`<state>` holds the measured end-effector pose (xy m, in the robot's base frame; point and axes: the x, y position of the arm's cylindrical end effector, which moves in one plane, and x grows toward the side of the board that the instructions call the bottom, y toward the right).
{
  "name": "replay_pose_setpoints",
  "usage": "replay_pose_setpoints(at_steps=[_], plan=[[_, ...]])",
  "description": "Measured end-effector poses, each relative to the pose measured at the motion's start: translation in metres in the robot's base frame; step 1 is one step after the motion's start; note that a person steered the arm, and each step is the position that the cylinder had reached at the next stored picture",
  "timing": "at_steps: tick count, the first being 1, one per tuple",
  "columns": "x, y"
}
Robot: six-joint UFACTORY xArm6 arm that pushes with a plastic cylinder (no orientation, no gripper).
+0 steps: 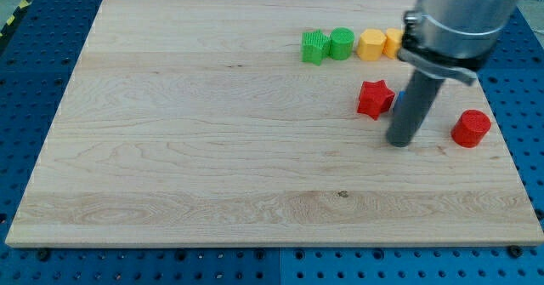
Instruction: Nudge the line of blocks right a bit
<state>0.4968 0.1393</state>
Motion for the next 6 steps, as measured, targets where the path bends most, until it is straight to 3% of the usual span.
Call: replay_pose_setpoints(at_steps=[1, 3, 5, 6], plan=[[-0.022, -0.055], [-0.138, -0.149], [-0.191, -0.056], [-0.198, -0.052]])
